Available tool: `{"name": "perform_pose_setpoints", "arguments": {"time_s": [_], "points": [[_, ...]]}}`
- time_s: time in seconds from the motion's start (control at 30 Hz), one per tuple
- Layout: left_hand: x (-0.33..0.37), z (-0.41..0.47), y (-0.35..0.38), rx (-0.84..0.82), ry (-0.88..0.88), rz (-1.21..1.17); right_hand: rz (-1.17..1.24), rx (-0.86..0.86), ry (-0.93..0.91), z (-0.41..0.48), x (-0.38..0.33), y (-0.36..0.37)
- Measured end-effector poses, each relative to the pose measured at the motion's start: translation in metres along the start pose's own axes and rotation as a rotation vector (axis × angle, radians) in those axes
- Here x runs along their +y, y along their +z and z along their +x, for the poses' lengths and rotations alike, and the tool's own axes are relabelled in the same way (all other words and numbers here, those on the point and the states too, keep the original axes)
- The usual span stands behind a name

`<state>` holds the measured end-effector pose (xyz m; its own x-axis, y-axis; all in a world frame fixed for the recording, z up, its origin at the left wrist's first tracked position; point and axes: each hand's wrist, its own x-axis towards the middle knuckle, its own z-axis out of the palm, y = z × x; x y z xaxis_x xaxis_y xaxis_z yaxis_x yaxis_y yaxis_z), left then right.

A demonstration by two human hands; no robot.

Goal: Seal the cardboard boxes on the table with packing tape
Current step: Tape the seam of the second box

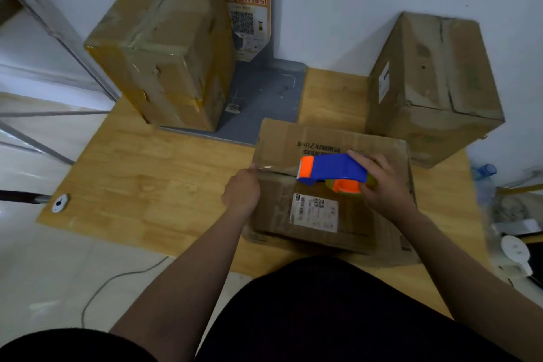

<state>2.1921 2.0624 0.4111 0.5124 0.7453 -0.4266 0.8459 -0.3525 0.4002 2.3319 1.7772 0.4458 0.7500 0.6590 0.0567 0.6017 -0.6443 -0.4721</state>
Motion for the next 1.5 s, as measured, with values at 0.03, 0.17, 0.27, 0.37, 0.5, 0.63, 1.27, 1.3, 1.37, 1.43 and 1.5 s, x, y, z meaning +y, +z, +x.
{"name": "perform_pose_setpoints", "arguments": {"time_s": [0.03, 0.17, 0.27, 0.37, 0.5, 0.63, 1.27, 1.3, 1.37, 1.43, 1.5], "points": [[0.000, 0.001, 0.001, 0.004, -0.016, -0.020, 0.006, -0.001, -0.007, 0.000, 0.000, -0.002], [-0.002, 0.003, 0.004, 0.021, -0.028, -0.051, 0.015, 0.017, -0.086, 0.005, 0.003, -0.010], [-0.005, 0.002, 0.007, 0.045, 0.001, -0.062, -0.018, 0.022, -0.179, 0.007, 0.010, -0.018], [-0.003, 0.001, 0.008, 0.041, -0.012, -0.054, -0.060, 0.037, -0.216, 0.002, 0.012, -0.023], [-0.003, 0.002, 0.009, 0.045, -0.020, -0.049, -0.060, 0.063, -0.170, -0.017, 0.017, -0.034], [-0.003, 0.004, 0.011, 0.063, -0.017, -0.073, -0.085, 0.137, -0.059, -0.040, 0.059, -0.059], [-0.009, -0.026, 0.011, 0.139, 0.416, 0.317, -0.033, 0.102, 0.097, -0.047, 0.068, -0.047], [-0.012, -0.029, 0.014, 0.105, 0.479, 0.397, -0.032, 0.099, 0.103, -0.047, 0.068, -0.046], [-0.013, -0.038, 0.019, 0.067, 0.574, 0.512, -0.022, 0.100, 0.106, -0.047, 0.069, -0.045], [-0.012, -0.044, 0.026, 0.058, 0.604, 0.567, -0.013, 0.092, 0.110, -0.046, 0.070, -0.045], [-0.005, -0.046, 0.030, 0.038, 0.593, 0.599, -0.020, 0.081, 0.126, -0.046, 0.070, -0.045]]}}
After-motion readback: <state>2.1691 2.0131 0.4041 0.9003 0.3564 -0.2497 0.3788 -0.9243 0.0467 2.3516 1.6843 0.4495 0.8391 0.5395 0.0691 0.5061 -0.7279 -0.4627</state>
